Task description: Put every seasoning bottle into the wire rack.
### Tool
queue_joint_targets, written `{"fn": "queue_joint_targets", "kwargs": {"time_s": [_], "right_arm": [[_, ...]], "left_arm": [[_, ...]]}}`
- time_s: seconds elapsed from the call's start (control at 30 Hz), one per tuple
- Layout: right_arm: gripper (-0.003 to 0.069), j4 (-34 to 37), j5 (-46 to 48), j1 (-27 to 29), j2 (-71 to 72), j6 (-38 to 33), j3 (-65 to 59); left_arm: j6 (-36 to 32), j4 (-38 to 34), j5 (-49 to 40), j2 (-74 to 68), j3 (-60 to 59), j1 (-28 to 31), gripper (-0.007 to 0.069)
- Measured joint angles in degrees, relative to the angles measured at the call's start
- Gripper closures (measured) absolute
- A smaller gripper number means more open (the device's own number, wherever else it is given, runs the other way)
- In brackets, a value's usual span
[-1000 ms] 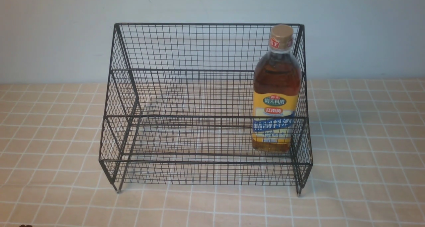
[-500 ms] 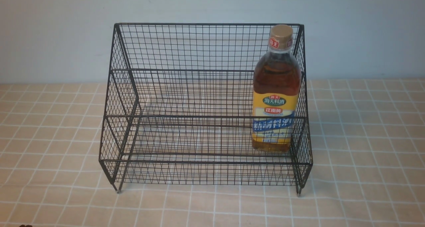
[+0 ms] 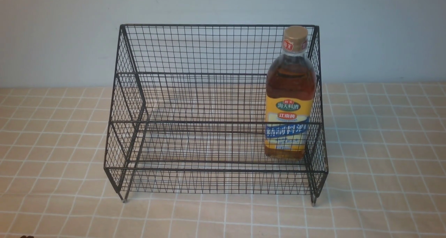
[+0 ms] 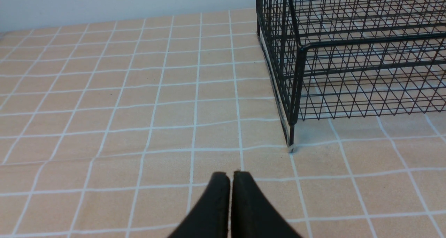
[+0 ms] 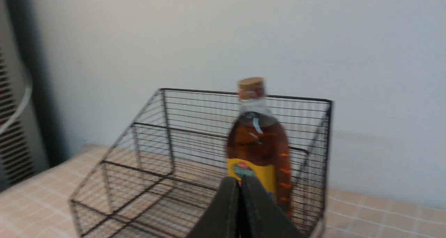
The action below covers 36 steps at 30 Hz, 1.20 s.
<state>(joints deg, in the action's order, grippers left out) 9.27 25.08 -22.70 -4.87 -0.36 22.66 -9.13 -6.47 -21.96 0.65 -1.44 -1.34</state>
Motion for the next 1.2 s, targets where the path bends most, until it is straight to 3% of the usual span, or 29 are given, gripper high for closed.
{"fn": "queue_joint_targets", "kwargs": {"time_s": [0.03, 0.2, 0.3, 1.2], "right_arm": [[0.0672, 0.0, -0.8, 4.5, 1.9, -0.6, -3.8], [0.0672, -0.1, -1.3, 16.3, 5.6, -5.4, -15.9], [0.0672, -0.7, -1.3, 19.1, 5.6, -7.6, -22.7], [0.0672, -1.1, -2.5, 19.4, 5.6, -7.8, -23.7]], "left_arm": [[0.0, 0.0, 0.0, 0.0, 0.0, 0.0, 0.0631], [0.0, 0.0, 0.0, 0.0, 0.0, 0.0, 0.0631], [0.0, 0.0, 0.0, 0.0, 0.0, 0.0, 0.0631], [0.0, 0.0, 0.0, 0.0, 0.0, 0.0, 0.0631]]}}
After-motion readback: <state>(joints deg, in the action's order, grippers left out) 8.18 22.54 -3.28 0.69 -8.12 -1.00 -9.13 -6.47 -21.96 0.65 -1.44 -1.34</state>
